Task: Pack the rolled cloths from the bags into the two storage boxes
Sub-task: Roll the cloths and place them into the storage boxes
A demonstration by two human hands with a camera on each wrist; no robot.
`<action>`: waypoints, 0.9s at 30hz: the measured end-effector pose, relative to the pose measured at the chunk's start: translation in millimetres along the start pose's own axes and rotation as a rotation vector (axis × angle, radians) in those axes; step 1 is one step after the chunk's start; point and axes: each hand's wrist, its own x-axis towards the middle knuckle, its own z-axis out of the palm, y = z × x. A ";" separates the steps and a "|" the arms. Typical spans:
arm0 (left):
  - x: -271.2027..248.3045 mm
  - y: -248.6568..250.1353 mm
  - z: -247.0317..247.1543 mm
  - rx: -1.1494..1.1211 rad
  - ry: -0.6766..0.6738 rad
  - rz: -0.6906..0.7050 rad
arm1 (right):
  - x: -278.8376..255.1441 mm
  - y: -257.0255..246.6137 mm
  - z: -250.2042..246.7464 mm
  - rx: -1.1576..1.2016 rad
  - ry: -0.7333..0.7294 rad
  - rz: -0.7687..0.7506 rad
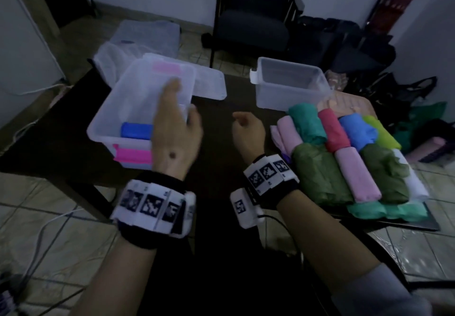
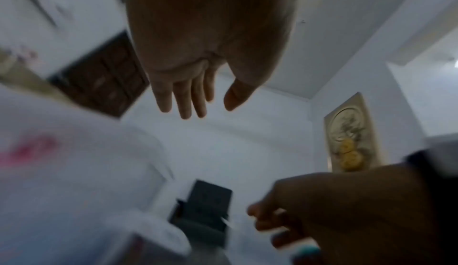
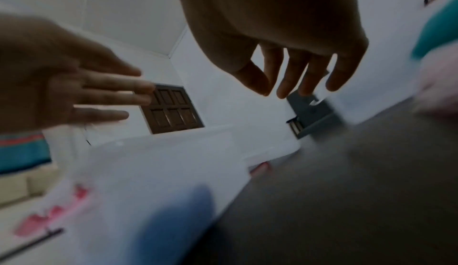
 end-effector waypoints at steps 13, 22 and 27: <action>-70.1 -26.7 125.3 0.507 -1.072 -0.020 | -0.8 99.1 -97.4 -0.860 0.158 0.318; -71.6 -33.3 124.9 0.506 -1.052 0.027 | -17.1 92.0 -71.8 -0.918 -0.051 0.105; -65.1 -34.7 121.5 0.460 -1.096 0.026 | -7.2 81.3 -72.9 -0.723 -0.121 0.200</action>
